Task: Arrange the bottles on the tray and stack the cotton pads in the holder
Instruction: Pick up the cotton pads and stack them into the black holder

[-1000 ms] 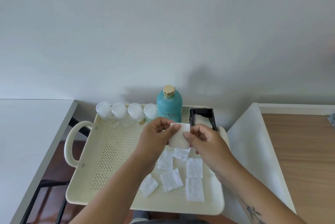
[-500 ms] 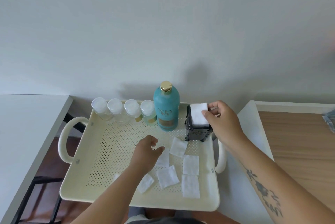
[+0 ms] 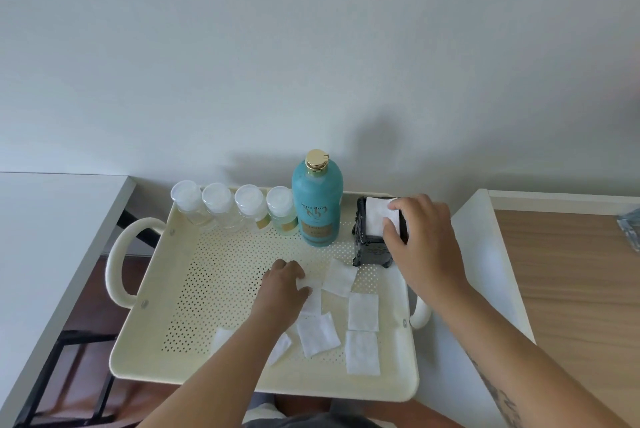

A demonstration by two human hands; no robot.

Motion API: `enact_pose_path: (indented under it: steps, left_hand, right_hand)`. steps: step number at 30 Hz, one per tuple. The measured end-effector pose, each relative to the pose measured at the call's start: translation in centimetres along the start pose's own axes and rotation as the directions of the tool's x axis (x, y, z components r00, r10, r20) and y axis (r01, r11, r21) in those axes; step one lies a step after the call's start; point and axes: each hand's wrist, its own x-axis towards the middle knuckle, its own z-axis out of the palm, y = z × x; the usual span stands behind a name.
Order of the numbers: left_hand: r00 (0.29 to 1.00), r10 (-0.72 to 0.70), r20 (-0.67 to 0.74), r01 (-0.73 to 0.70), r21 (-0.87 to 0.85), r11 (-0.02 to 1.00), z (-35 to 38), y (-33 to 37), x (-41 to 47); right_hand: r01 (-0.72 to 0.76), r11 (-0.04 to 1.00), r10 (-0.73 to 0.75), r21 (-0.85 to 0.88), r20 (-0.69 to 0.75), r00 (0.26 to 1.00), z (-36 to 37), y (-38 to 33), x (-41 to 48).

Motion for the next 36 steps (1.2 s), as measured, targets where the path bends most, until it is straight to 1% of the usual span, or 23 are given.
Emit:
enact_pose_path:
  steps: [3, 6, 8, 10, 12, 14, 18, 22, 24, 27, 28, 29, 30, 32, 34, 36]
  left_hand:
    - [1.0, 0.02, 0.023, -0.02, -0.008, 1.0, -0.2, -0.2, 0.2]
    - [0.999, 0.048, 0.023, -0.047, -0.007, 0.999, -0.5, -0.5, 0.3]
    - [0.998, 0.06, 0.017, -0.06, -0.011, 0.998, -0.6, -0.6, 0.3]
    - [0.998, 0.065, 0.016, -0.065, -0.007, 0.998, -0.8, -0.7, 0.3]
    - [0.999, 0.044, 0.021, -0.044, -0.01, 0.999, -1.0, -0.7, 0.2]
    - [1.0, 0.023, 0.018, -0.022, -0.045, 0.999, -1.2, -0.7, 0.3]
    - [0.999, 0.03, 0.015, -0.027, -0.145, 0.989, -2.2, -0.7, 0.3]
    - [0.999, 0.049, 0.012, -0.045, -0.23, 0.972, -4.0, -0.3, -0.2]
    - [0.999, 0.052, 0.012, -0.046, -0.284, 0.958, -5.0, 0.2, -0.4]
    - [0.997, 0.082, 0.012, -0.071, -0.378, 0.923, -6.7, 1.2, -0.9]
    - [0.995, 0.097, 0.008, -0.085, -0.409, 0.909, -7.2, 1.6, -1.1]
    - [0.994, 0.113, 0.002, -0.101, -0.436, 0.894, -7.8, 2.1, -1.3]
    - [0.991, 0.13, -0.005, -0.118, -0.461, 0.88, -8.3, 2.5, -1.5]
    - [0.986, 0.165, -0.007, -0.145, -0.515, 0.845, -9.0, 3.3, -1.8]
    - [0.978, 0.208, 0.01, -0.165, -0.567, 0.807, -9.6, 4.1, -2.1]
    - [0.969, 0.245, 0.018, -0.185, -0.603, 0.776, -10.1, 4.7, -2.3]
  right_hand:
    - [0.087, 0.995, -0.085, -0.049, 0.047, 0.995, 0.4, 0.1, -0.7]
    - [0.149, 0.985, -0.137, -0.083, 0.132, 0.982, 0.8, 0.5, -0.9]
    - [0.16, 0.982, -0.145, -0.1, 0.139, 0.98, 1.0, 0.5, -1.1]
    - [0.174, 0.973, -0.152, -0.152, 0.145, 0.978, 1.2, 0.5, -1.1]
    - [0.191, 0.962, -0.158, -0.193, 0.173, 0.972, 1.3, 0.6, -1.0]
    - [0.198, 0.956, -0.154, -0.218, 0.203, 0.967, 1.4, 0.7, -0.9]
    - [0.205, 0.948, -0.146, -0.244, 0.24, 0.96, 1.5, 0.8, -0.9]
    - [0.189, 0.956, -0.128, -0.226, 0.26, 0.957, 1.3, 0.6, -0.9]
    - [0.194, 0.963, -0.156, -0.189, 0.198, 0.968, 1.0, 0.3, -1.0]
    - [0.236, 0.968, -0.239, -0.083, -0.019, 0.971, 0.4, -0.7, -1.3]
    - [0.25, 0.967, -0.252, -0.039, -0.064, 0.966, 0.3, -1.1, -1.4]
    - [0.252, 0.968, -0.25, 0.021, -0.072, 0.966, 0.2, -1.6, -1.6]
    - [0.232, 0.968, -0.228, 0.095, -0.047, 0.973, 0.1, -2.1, -1.8]
    - [0.13, 0.959, -0.15, 0.254, 0.06, 0.987, -0.1, -3.2, -2.2]
    - [-0.027, 0.92, -0.051, 0.392, 0.188, 0.981, -0.1, -4.1, -2.4]
    - [-0.207, 0.85, 0.05, 0.484, 0.318, 0.947, -0.2, -4.8, -2.2]
